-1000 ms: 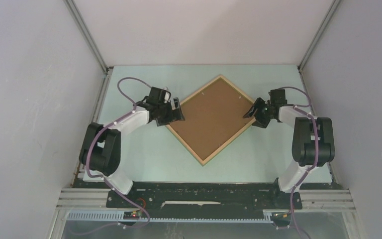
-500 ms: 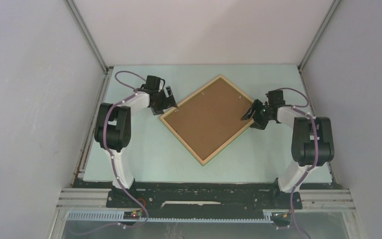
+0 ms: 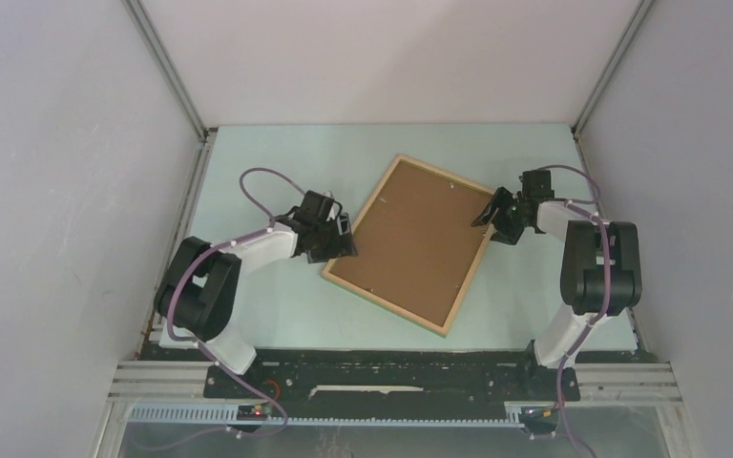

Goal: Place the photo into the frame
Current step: Adjust the photo frame at the center of the board.

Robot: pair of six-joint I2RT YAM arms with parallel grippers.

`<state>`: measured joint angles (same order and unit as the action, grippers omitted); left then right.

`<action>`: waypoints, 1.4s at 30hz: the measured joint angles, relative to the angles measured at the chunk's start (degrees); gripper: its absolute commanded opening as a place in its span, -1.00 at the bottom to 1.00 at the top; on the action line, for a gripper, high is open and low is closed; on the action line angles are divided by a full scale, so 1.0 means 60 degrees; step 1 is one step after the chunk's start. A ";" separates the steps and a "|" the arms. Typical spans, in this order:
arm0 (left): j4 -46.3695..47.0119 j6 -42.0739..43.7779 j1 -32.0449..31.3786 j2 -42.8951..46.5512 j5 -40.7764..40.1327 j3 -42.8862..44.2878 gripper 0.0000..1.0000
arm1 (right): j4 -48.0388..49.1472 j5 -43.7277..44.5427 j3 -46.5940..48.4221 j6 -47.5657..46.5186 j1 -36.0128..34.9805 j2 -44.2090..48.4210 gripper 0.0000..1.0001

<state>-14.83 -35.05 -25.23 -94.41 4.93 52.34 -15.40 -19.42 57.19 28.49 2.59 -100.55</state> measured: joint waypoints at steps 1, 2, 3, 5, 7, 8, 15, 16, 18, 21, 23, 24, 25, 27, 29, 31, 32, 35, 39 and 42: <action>-0.0175 0.0022 -0.0157 0.0131 -0.0066 -0.0076 0.49 | 0.0011 -0.0011 0.0055 -0.0007 0.0011 -0.0058 0.42; -0.0324 0.0058 -0.0229 0.0186 -0.0113 -0.0087 0.49 | 0.0033 -0.0051 0.0084 -0.0011 0.0011 -0.0091 0.42; -0.0459 0.0124 -0.0277 0.0208 -0.0178 -0.0073 0.48 | 0.0047 -0.0106 0.0095 -0.0015 0.0007 -0.0120 0.42; -0.0637 0.0288 -0.0295 0.0189 -0.0284 -0.0033 0.46 | 0.0055 -0.0219 0.0102 -0.0015 0.0000 -0.0153 0.42; -0.0809 0.0430 -0.0295 0.0102 -0.0346 0.0076 0.34 | 0.0055 -0.0321 0.0106 -0.0015 -0.0007 -0.0175 0.41; -0.0889 0.0514 -0.0295 0.0007 -0.0382 0.0186 0.27 | 0.0062 -0.0361 0.0106 -0.0015 -0.0011 -0.0186 0.41; -0.1206 0.0685 -0.0306 -0.0652 -0.0670 0.0896 0.04 | 0.0076 -0.0419 0.0106 -0.0033 -0.0011 -0.0200 0.41; -0.1239 0.0678 -0.0306 -0.0699 -0.0761 0.0943 -0.03 | 0.0076 -0.0423 0.0106 -0.0033 -0.0011 -0.0200 0.41; -0.1337 0.0674 -0.0310 -0.0772 -0.0918 0.1035 -0.13 | 0.0076 -0.0426 0.0106 -0.0044 -0.0011 -0.0200 0.40; -0.1424 0.0656 -0.0317 -0.0801 -0.1060 0.1115 -0.18 | 0.0073 -0.0426 0.0106 -0.0051 -0.0011 -0.0200 0.40; -0.1439 0.0605 -0.0321 -0.0805 -0.1126 0.1122 -0.28 | 0.0073 -0.0426 0.0106 -0.0055 -0.0011 -0.0200 0.40; -0.1439 0.0572 -0.0328 -0.0805 -0.1166 0.1122 -0.32 | 0.0073 -0.0426 0.0106 -0.0055 -0.0011 -0.0200 0.40; -0.1439 0.0521 -0.0335 -0.0805 -0.1228 0.1122 -0.38 | 0.0073 -0.0426 0.0106 -0.0058 -0.0011 -0.0200 0.40; -0.1424 0.0423 -0.0339 -0.0805 -0.1319 0.1126 -0.52 | 0.0073 -0.0426 0.0106 -0.0069 -0.0018 -0.0200 0.40; -0.1417 0.0328 -0.0339 -0.0812 -0.1355 0.1129 -0.68 | 0.0073 -0.0423 0.0106 -0.0098 -0.0025 -0.0200 0.40; -0.1475 0.0178 -0.0339 -0.0856 -0.1384 0.1191 -0.95 | 0.0069 -0.0419 0.0106 -0.0135 -0.0036 -0.0200 0.40; -0.1490 0.0102 -0.0339 -0.0871 -0.1402 0.1209 -0.99 | 0.0069 -0.0419 0.0106 -0.0157 -0.0036 -0.0200 0.40; -0.1475 -0.0335 -0.0339 -0.0871 -0.1606 0.1209 -1.00 | 0.0058 -0.0404 0.0117 -0.0193 -0.0058 -0.0200 0.40; -0.1035 -0.0943 -0.0335 -0.0656 -0.1876 0.0860 -1.00 | 0.0036 -0.0335 0.0142 -0.0208 -0.0146 -0.0200 0.40; -0.0357 -0.1625 -0.0306 -0.0310 -0.1945 0.0270 -1.00 | 0.0029 -0.0295 0.0149 -0.0215 -0.0175 -0.0200 0.40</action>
<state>-16.97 -44.80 -27.07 -96.27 -6.74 53.95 -15.22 -21.19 58.08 27.20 1.54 -101.75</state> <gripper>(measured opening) 0.375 0.702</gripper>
